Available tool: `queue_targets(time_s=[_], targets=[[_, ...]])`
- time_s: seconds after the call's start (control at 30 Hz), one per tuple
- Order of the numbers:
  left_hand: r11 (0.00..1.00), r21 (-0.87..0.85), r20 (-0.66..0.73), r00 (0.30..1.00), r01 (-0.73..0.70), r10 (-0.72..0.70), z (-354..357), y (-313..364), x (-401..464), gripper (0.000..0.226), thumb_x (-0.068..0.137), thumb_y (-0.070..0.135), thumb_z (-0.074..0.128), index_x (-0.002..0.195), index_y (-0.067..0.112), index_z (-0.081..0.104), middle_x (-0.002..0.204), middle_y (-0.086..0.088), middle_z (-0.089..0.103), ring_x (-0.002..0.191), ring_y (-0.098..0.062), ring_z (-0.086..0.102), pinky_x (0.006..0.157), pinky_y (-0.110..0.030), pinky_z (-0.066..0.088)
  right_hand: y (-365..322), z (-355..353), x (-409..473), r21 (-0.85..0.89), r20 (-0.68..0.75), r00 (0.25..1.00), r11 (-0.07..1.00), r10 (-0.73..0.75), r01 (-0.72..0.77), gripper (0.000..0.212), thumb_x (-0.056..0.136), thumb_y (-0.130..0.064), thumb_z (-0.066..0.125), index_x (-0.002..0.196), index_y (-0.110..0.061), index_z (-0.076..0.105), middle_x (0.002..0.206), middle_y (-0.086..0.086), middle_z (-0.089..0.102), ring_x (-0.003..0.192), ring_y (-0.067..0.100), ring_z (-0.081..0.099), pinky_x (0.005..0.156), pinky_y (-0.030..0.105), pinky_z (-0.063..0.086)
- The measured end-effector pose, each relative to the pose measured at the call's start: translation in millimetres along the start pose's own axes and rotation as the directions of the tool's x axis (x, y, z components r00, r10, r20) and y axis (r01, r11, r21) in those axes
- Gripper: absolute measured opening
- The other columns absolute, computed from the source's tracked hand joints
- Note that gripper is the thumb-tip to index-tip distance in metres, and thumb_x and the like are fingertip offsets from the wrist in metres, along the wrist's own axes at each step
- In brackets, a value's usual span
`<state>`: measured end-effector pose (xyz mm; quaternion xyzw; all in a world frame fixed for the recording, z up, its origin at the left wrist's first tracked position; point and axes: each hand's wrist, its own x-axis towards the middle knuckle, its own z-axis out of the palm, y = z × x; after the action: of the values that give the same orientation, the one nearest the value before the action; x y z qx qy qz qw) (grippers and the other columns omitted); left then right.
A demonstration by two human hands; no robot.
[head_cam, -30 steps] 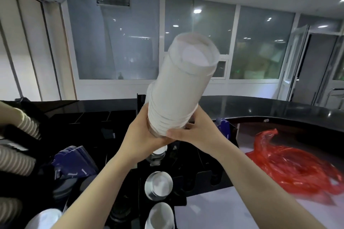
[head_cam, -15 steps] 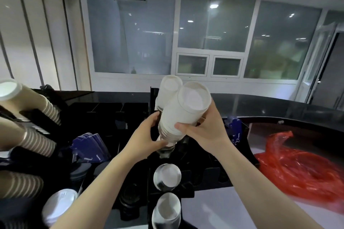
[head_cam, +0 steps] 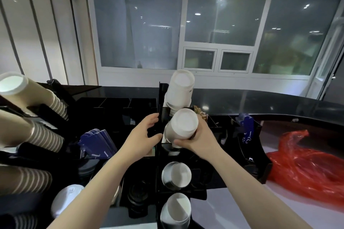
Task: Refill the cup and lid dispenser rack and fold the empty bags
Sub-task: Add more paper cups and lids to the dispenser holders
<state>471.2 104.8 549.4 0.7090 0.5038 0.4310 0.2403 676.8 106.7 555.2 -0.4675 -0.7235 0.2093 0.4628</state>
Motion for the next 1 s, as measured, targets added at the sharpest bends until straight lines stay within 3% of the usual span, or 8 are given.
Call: queue_targets(time_s=[0.13,0.3,0.5,0.63,0.73,0.83,1.0], targets=[[1.000,-0.022,-0.006,1.000,-0.003,0.003,-1,-4,0,0.059,0.088,0.014,0.063,0.138,0.034,0.040,0.133,0.014,0.050,0.123,0.002,0.044,0.104,-0.024,0.033,-17,-5,3,-0.019,-0.066,0.996,0.998,-0.059,0.058,0.075,0.056,-0.053,0.078,0.122,-0.043,0.044,0.119,-0.027,0.050,0.111,-0.007,0.047,0.087,0.017,0.042],[0.999,-0.047,-0.005,1.000,-0.019,0.019,4,-4,-1,0.056,0.087,0.015,0.063,0.135,0.036,0.043,0.127,0.019,0.053,0.119,0.008,0.045,0.101,-0.021,0.035,-25,-14,4,-0.093,-0.036,0.997,0.994,-0.064,0.061,0.060,0.059,-0.047,0.080,0.106,-0.058,0.043,0.111,-0.036,0.048,0.105,-0.016,0.045,0.074,0.006,0.036],[0.998,-0.046,-0.007,0.999,-0.033,0.033,9,-3,-6,0.055,0.088,0.016,0.064,0.135,0.036,0.044,0.126,0.022,0.054,0.115,0.018,0.044,0.095,-0.014,0.036,-22,-12,1,-0.076,-0.051,0.997,0.996,-0.051,0.047,0.066,0.060,-0.046,0.082,0.111,-0.055,0.041,0.110,-0.036,0.049,0.105,-0.017,0.044,0.074,0.006,0.037],[0.997,-0.048,-0.016,0.998,-0.056,0.056,7,6,-11,0.055,0.088,0.015,0.063,0.136,0.033,0.045,0.127,0.021,0.055,0.117,0.014,0.044,0.095,-0.016,0.036,-32,-14,-5,-0.094,-0.037,0.997,0.993,-0.069,0.065,0.051,0.063,-0.055,0.073,0.100,-0.062,0.039,0.106,-0.042,0.047,0.102,-0.021,0.043,0.074,-0.003,0.033],[0.996,-0.036,-0.023,0.996,-0.083,0.082,2,15,-15,0.054,0.089,0.014,0.062,0.136,0.034,0.045,0.127,0.021,0.054,0.117,0.013,0.044,0.096,-0.015,0.035,-37,-16,-5,-0.030,-0.110,0.989,0.995,-0.099,0.096,0.026,0.076,-0.061,0.056,0.099,-0.054,0.047,0.103,-0.032,0.054,0.100,-0.013,0.049,0.079,0.004,0.036],[0.993,-0.052,-0.043,0.994,-0.106,0.104,-3,23,-16,0.052,0.089,0.014,0.061,0.134,0.035,0.046,0.129,0.020,0.054,0.120,0.008,0.045,0.098,-0.017,0.035,-38,-17,5,0.010,-0.223,0.971,0.996,-0.084,0.089,0.032,0.086,-0.041,0.060,0.117,-0.033,0.054,0.115,-0.014,0.055,0.105,0.000,0.053,0.089,0.021,0.042],[0.984,-0.072,-0.064,0.986,-0.161,0.156,-18,40,0,0.054,0.089,0.018,0.062,0.134,0.040,0.042,0.132,0.024,0.049,0.123,0.005,0.045,0.103,-0.023,0.035,-56,-31,43,0.085,-0.276,0.961,0.996,0.005,0.019,0.029,0.088,-0.033,0.063,0.114,-0.036,0.049,0.112,-0.020,0.054,0.101,0.001,0.056,0.083,0.020,0.042]])
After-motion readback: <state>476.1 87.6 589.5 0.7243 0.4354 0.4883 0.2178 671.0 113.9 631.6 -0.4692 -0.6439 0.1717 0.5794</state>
